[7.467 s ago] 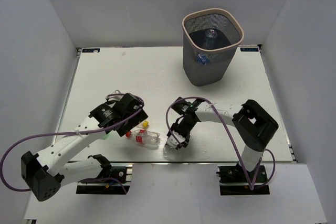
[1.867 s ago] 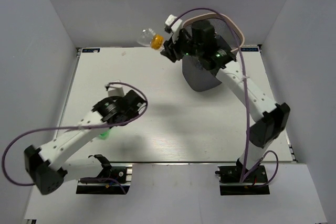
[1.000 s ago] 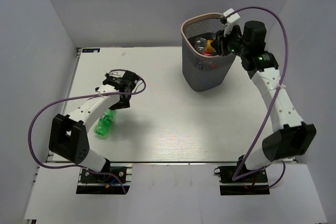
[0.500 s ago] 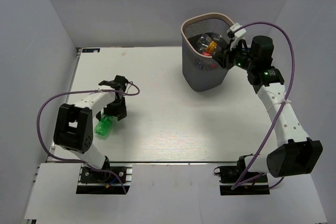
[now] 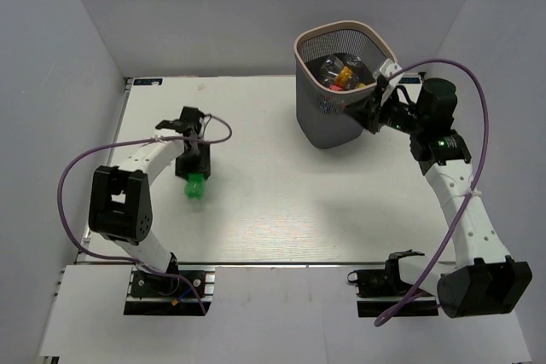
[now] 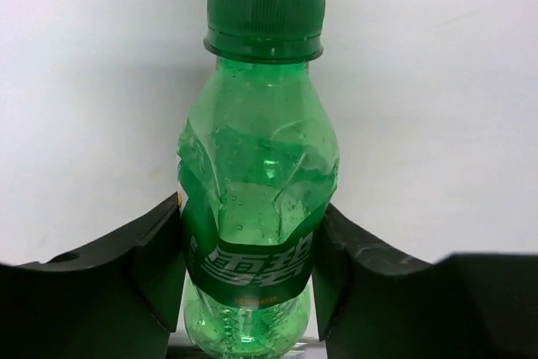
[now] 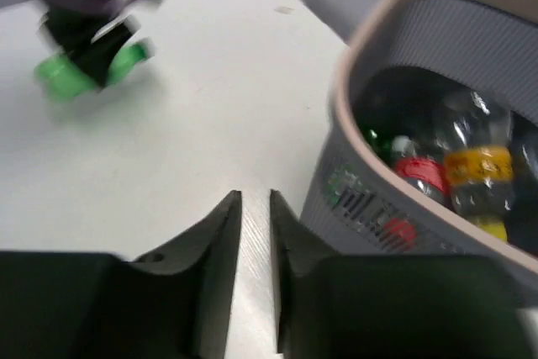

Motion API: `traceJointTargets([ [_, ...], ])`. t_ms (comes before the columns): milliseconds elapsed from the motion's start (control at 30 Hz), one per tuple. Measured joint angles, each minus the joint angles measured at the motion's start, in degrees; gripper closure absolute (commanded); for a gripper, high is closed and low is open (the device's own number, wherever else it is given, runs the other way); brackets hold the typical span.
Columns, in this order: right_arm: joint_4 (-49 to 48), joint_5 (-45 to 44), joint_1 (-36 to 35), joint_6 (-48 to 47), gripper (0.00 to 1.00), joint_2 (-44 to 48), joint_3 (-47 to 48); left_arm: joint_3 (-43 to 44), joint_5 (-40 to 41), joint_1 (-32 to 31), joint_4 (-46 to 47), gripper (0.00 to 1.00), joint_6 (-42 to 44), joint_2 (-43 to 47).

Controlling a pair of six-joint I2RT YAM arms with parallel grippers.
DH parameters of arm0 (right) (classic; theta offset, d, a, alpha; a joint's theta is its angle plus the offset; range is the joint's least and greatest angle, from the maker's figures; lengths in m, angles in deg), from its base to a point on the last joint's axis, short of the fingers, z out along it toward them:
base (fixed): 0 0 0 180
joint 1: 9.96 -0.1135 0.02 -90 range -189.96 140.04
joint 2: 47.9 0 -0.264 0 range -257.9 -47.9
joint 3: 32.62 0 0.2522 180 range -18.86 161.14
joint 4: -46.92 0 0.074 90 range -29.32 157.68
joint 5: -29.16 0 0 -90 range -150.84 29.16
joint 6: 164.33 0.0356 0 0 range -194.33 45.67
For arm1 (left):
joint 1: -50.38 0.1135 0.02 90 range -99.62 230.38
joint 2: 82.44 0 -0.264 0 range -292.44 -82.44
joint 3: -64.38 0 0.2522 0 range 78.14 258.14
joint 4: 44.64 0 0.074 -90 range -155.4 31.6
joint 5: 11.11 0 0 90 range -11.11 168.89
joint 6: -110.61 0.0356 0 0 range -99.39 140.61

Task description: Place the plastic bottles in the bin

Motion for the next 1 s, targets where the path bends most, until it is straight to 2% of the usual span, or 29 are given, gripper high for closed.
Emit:
traceJointTargets([
  [33,0.28,3.23,0.07,-1.6,0.29,0.9,-0.96,2.64,-3.19,-0.22,1.05,0.88,0.28,0.57],
  [67,1.09,6.27,0.15,-4.24,0.23,1.66,-1.75,5.4,-6.36,-0.52,2.21,0.88,0.39,1.16],
  [100,2.93,8.98,0.15,-7.82,0.23,2.1,-2.03,8.66,-10.38,-0.81,3.72,0.88,0.39,1.64],
  [167,9.03,14.64,0.04,-17.62,0.55,2.47,-2.14,14.58,-18.45,-1.51,8.63,0.89,0.07,2.32],
  [233,16.11,18.4,-0.35,-26.4,0.98,1.92,-2.14,20.0,-25.75,-2.56,14.38,0.89,-1.29,2.34],
  [333,28.72,20.46,-0.94,-37.55,1.0,-1.77,-2.19,26.64,-35.5,-4.7,25.0,0.89,-5.01,1.31],
  [433,36.33,18.27,-2.14,-44.24,1.0,-7.56,-5.05,33.97,-43.06,-7.08,37.86,0.89,-10.93,-2.67],
  [633,37.99,8.55,-5.22,-43.23,1.0,-10.88,-14.62,52.46,-48.98,-11.5,57.53,0.89,-23.34,-19.08],
  [733,36.44,6.14,-6.49,-41.22,1.0,-10.88,-15.58,60.11,-47.39,-13.4,62.64,0.83,-27.47,-27.43],
  [767,35.78,5.6,-6.84,-40.52,0.99,-10.93,-15.65,61.99,-46.23,-14.01,63.52,0.62,-28.41,-29.88],
  [800,35.58,5.38,-6.91,-40.19,0.94,-10.97,-15.65,63.25,-45.27,-14.53,63.89,0.47,-29.14,-31.56],
  [833,35.19,5.14,-7.17,-39.5,0.84,-11.1,-15.65,64.19,-43.78,-15.15,64.08,0.36,-29.64,-33.18],
  [867,34.91,4.92,-7.34,-38.93,0.73,-11.28,-15.65,64.87,-42.25,-15.65,64.15,0.15,-29.88,-34.42],
  [900,34.58,4.66,-7.5,-38.21,0.5,-11.47,-15.65,65.26,-40.81,-16.17,64.02,0.05,-29.68,-35.39],
  [933,34.36,4.42,-7.58,-37.4,0.38,-11.67,-15.69,65.48,-39.43,-16.57,63.69,0.0,-30.01,-35.91],
  [967,33.88,4.0,-7.63,-36.92,0.32,-11.76,-15.87,65.51,-38.21,-16.83,63.08,0.0,-30.05,-36.22],
  [1000,33.22,3.58,-7.69,-36.48,0.2,-11.78,-16.13,65.51,-37.31,-17.11,62.97,0.0,-30.12,-36.39],
])
